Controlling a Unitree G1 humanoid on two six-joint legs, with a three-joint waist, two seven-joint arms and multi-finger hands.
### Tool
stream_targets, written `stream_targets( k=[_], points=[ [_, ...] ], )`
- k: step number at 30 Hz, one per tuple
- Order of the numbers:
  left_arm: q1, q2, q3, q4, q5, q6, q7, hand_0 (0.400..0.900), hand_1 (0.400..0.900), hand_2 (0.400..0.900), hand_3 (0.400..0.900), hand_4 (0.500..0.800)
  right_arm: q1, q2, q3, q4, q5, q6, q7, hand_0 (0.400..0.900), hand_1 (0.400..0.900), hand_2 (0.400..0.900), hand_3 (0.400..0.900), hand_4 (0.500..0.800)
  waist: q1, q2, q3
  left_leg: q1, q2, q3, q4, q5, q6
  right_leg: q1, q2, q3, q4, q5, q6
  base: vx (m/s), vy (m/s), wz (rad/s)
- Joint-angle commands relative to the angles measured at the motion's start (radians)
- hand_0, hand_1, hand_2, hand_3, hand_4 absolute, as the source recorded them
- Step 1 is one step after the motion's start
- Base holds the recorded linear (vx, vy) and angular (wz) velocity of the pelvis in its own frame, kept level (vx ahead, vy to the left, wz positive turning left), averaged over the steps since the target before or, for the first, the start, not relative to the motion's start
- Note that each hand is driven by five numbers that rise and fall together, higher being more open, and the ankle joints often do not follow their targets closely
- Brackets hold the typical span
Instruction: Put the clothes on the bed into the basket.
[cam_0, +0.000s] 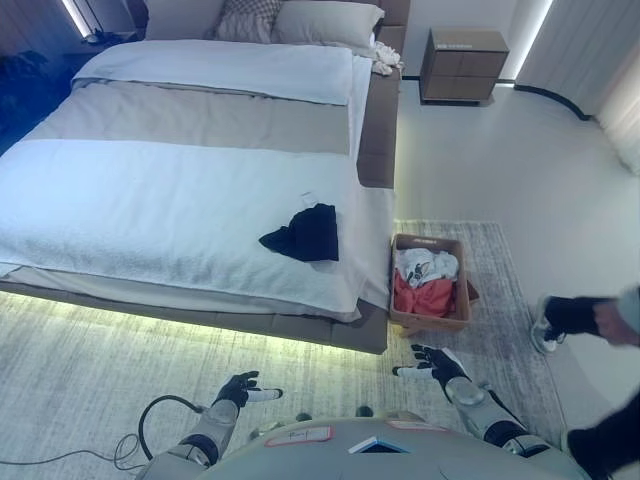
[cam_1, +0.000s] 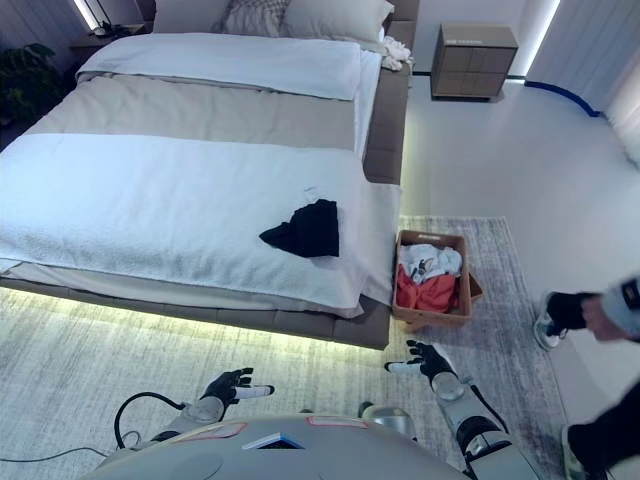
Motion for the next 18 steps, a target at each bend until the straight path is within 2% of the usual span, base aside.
stream_targets(
  k=[1,11,18],
  points=[
    [-0.042,0.034,-0.003,0.022,0.037,-0.047,0.02,0.9,0.9,0.9,0.9,0.8,-0.047,-0.009,0.005,0.008,-0.009,-0.053,-0.018,0.9,0.9,0.9,0.9,0.8,0.009,-0.052,-0.044,-0.062,-0.016,0.019,0.005,-0.008,-0.02,-0.005,-0.057,0.018,0.004,-0.052,0.08,0.0,0.0,0.0],
    [-0.039,0.03,0.007,0.026,0.018,-0.042,0.015,0.9,0.9,0.9,0.9,0.8,-0.052,-0.016,0.004,0.0,-0.012,-0.047,-0.017,0.9,0.9,0.9,0.9,0.8,0.014,-0.046,-0.04,-0.052,-0.015,0.013,0.005,-0.01,-0.02,0.006,-0.052,0.015,0.004,-0.061,0.074,0.01,-0.014,0.0],
    [-0.044,0.036,0.021,0.02,0.001,-0.04,0.023,0.9,0.9,0.9,0.9,0.8,-0.05,-0.029,-0.004,-0.016,-0.006,-0.051,-0.028,0.9,0.9,0.9,0.9,0.8,0.022,-0.058,-0.02,-0.061,0.003,-0.001,0.018,-0.003,-0.032,0.002,-0.033,0.012,0.006,-0.072,0.059,0.01,-0.07,0.05]
  ],
)
